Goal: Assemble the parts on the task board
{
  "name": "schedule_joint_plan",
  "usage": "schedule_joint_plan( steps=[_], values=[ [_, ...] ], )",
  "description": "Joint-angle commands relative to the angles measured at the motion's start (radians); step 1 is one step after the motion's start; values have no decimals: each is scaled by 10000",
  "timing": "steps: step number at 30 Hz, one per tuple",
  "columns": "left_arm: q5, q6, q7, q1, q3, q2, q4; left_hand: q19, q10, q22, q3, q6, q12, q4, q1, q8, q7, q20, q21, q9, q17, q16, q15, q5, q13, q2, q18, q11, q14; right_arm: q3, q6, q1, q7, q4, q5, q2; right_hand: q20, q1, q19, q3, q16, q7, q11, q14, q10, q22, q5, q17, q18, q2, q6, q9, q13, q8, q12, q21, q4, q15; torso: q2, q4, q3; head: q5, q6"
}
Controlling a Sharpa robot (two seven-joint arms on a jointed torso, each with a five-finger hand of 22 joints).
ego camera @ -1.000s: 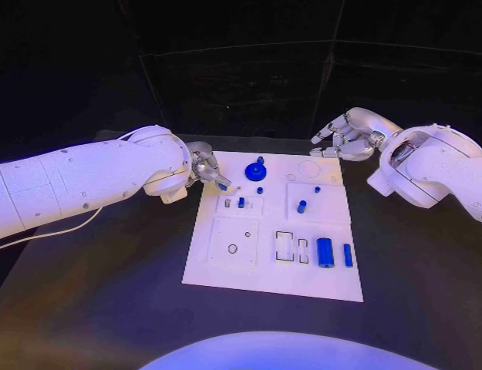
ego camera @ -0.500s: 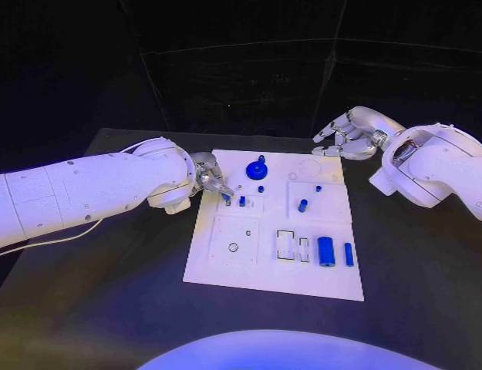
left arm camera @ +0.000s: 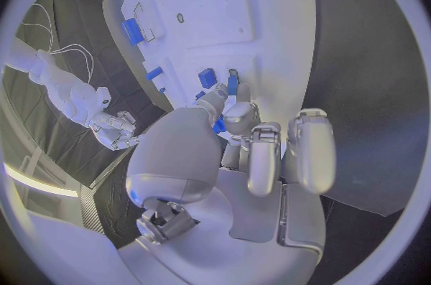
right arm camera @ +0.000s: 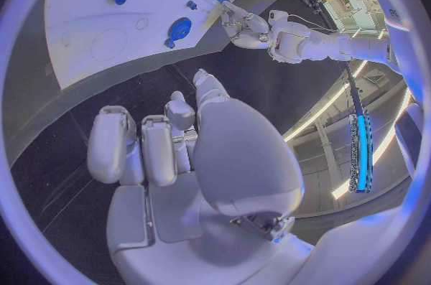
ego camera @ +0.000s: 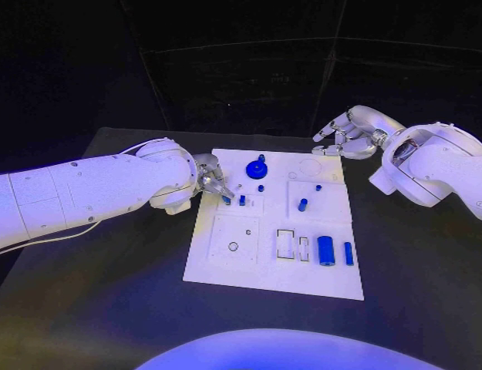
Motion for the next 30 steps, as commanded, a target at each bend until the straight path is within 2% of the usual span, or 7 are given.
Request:
schedule_joint_plan(
  steps=[1, 24, 30],
  values=[
    [-170, 402, -108, 7, 3, 35, 4, 301, 31, 761, 1034, 47, 8, -981, 21, 69, -3, -67, 11, 16, 2634, 31, -44, 32, -6, 25, 11, -14, 1056, 6, 46, 17, 98, 6, -24, 10, -29, 22, -25, -53, -58, -26, -27, 468, -6, -14, 33, 29, 58, 45, -65, -2, -16, 69, -52, -58, 29, -66, 2, -4, -2, -5, -22],
    [-177, 745, -251, 7, 0, 105, -2, 303, 32, 767, 1132, 38, 7, -1017, -7, 78, -3, -67, 12, 24, 2634, 31, -43, 32, -6, -19, 10, -14, 1056, 6, 55, 15, 112, 7, -24, 7, -29, 22, -25, -53, -58, -26, -27, 468, -6, -14, 33, 29, 58, 45, -65, -2, -16, 69, -52, -58, 29, -66, 2, 2, 7, -20, -48],
    [-174, 765, -299, 9, -1, 196, -121, 309, 81, 789, 1241, 135, 68, -865, -402, 186, -21, -62, 17, 85, 2634, 31, -38, 27, 43, -123, 6, -15, 1056, 6, 46, 15, 110, 18, -24, 0, -29, 22, -25, -53, -58, -26, -27, 468, -6, -14, 33, 29, 58, 45, -65, -2, -16, 69, -52, -58, 29, -66, 0, -3, 12, -18, -71]
  ],
)
